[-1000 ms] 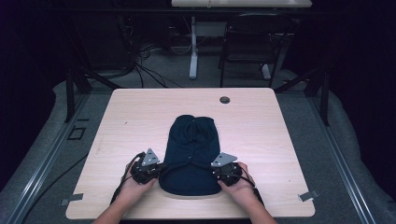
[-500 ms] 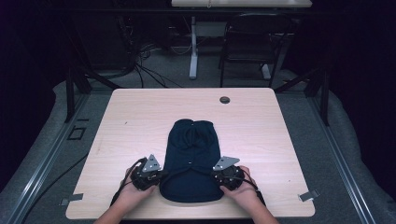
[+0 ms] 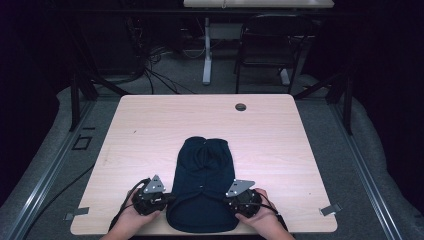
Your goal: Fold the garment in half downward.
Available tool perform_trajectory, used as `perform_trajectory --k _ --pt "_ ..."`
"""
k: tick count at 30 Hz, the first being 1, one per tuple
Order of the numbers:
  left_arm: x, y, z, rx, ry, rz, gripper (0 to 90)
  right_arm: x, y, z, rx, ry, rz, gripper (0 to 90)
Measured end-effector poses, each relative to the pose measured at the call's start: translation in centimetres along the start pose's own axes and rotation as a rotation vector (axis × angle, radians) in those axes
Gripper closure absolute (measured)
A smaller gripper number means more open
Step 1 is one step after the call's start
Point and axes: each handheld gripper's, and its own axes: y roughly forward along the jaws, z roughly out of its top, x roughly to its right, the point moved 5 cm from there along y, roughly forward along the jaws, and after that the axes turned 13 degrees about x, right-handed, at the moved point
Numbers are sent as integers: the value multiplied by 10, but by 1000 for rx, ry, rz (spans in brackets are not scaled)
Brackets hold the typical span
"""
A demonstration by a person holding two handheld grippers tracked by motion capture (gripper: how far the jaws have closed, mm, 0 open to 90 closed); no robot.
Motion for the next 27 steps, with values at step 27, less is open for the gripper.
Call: perform_trajectory --k 27 --pt "-83 54 112 52 56 16 590 114 36 87 -64 -69 -24 621"
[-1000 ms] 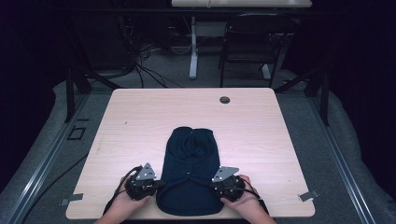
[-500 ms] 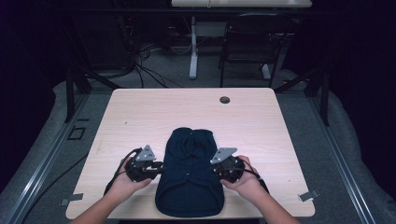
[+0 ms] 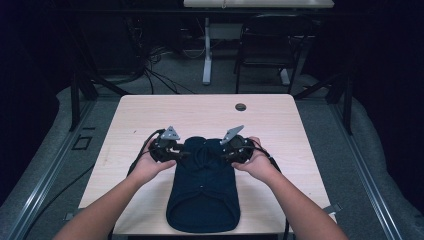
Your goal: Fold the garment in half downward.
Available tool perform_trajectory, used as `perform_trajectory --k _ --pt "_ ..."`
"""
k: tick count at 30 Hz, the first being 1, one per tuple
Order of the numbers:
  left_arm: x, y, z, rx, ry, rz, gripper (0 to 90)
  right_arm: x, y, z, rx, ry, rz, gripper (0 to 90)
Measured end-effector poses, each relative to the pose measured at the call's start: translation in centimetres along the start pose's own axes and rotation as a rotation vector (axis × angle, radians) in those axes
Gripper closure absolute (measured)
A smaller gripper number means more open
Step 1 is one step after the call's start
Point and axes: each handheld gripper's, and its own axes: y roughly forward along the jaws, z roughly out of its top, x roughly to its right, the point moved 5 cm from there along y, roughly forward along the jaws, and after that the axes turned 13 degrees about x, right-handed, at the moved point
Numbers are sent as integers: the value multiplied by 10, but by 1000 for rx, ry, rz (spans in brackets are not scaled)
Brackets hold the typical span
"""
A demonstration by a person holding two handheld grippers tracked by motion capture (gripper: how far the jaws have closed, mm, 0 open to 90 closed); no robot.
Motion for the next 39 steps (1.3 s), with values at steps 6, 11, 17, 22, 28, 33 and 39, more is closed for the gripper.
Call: perform_trajectory --k 6,11,17,22,28,33,39 --pt "-22 19 9 -34 -9 31 618 20 14 10 -21 -1 -12 608" --pt "-34 30 13 -34 -7 68 620 35 25 17 -48 -20 -34 642" --pt "-44 41 17 -63 34 71 579 47 40 23 -72 -21 -42 692" --pt "-48 46 17 -67 28 60 616 52 46 29 -89 -28 -48 677" --pt "-53 56 12 -105 31 78 643 51 57 31 -131 -58 -28 694" --pt "-57 62 6 -139 60 90 626 53 65 27 -155 -83 -25 699" --pt "-58 69 4 -149 92 106 592 55 69 20 -185 -101 -34 684"
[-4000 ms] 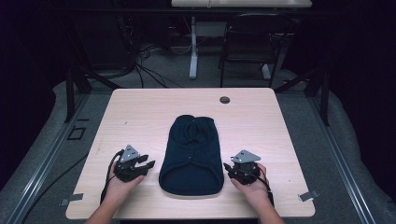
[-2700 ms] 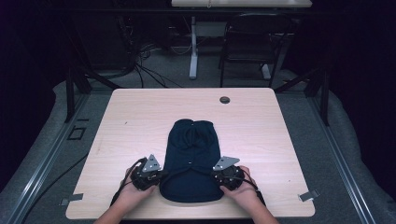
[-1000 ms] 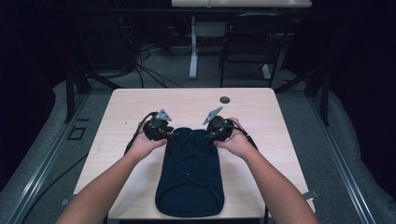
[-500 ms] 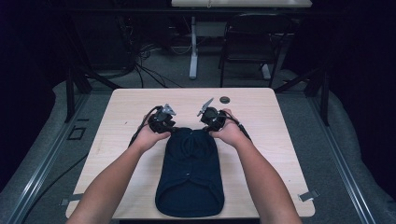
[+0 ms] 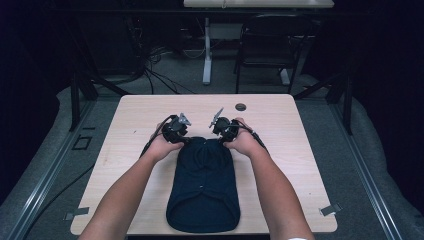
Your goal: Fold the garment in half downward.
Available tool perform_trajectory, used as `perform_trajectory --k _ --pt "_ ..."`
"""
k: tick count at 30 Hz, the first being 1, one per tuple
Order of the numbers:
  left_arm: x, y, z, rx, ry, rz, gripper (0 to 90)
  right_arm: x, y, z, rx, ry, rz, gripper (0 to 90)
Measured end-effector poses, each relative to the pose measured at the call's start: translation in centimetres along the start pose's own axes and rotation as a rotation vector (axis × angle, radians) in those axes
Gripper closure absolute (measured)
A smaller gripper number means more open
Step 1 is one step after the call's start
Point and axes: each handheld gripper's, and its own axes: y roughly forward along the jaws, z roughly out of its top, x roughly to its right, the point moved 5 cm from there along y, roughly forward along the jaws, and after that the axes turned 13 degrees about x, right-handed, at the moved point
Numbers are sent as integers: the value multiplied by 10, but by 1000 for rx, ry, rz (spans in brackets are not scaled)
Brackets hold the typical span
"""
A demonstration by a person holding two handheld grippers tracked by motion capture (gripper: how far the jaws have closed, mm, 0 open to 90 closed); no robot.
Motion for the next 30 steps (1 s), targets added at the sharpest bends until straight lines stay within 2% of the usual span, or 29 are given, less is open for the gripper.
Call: perform_trajectory --k 1,2,5,9,11,12,18,21,22,24,28,30 --pt "0 1 1 -6 4 -2 591 0 2 -3 -18 1 6 676" --pt "1 3 2 -9 18 0 592 0 3 -4 -24 -1 5 669" --pt "2 6 3 -23 26 -6 591 -2 5 -5 -35 -7 18 653" --pt "4 9 0 -51 39 -13 589 -5 10 -6 -55 -35 1 629" --pt "7 13 -4 -84 80 -22 589 -6 13 -6 -73 -53 -6 620" --pt "9 15 -6 -88 87 -27 590 -7 14 -7 -77 -61 -9 613" --pt "9 16 -8 -82 84 -23 591 -7 19 -11 -99 -31 -3 630" --pt "10 16 -9 -75 94 -31 606 -8 19 -13 -91 -17 15 692" --pt "10 16 -9 -75 94 -31 624 -8 19 -13 -91 -17 15 692" --pt "12 16 -9 -84 93 -42 674 -10 17 -14 -77 -23 17 756" --pt "14 16 -8 -90 102 -40 739 -12 15 -15 -67 -33 12 800" --pt "15 16 -8 -99 120 -37 756 -12 14 -16 -59 -30 16 811"
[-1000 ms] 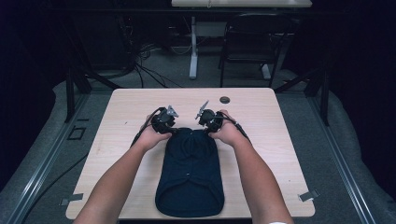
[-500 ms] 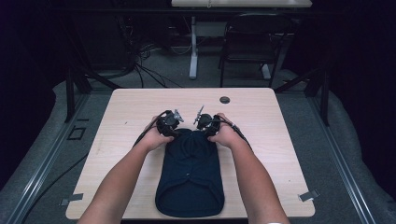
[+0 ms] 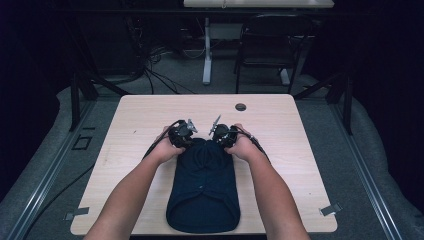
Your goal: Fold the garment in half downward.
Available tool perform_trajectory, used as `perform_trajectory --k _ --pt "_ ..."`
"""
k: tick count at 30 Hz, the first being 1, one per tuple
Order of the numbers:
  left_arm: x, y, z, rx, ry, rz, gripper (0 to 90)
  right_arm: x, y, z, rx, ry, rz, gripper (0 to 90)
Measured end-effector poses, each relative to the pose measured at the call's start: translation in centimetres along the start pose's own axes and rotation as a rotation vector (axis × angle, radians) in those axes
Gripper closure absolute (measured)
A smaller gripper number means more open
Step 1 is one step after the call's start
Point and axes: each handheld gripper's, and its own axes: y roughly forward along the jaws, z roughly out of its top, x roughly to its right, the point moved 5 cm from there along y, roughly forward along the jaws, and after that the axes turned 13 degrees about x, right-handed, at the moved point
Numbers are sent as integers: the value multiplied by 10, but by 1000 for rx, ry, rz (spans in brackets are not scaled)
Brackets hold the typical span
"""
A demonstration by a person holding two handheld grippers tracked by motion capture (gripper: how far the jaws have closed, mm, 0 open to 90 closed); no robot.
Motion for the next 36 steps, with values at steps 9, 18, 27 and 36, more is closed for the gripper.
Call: perform_trajectory --k 9,18,27,36 --pt "4 -4 2 -21 26 17 808 -3 -9 -2 21 -46 -13 838" --pt "-2 -28 12 30 31 46 812 -4 -28 10 90 -73 -56 840" --pt "-9 -67 33 116 43 99 814 2 -61 31 173 -116 -111 844" --pt "-16 -98 54 170 77 148 814 7 -94 50 229 -158 -165 846"
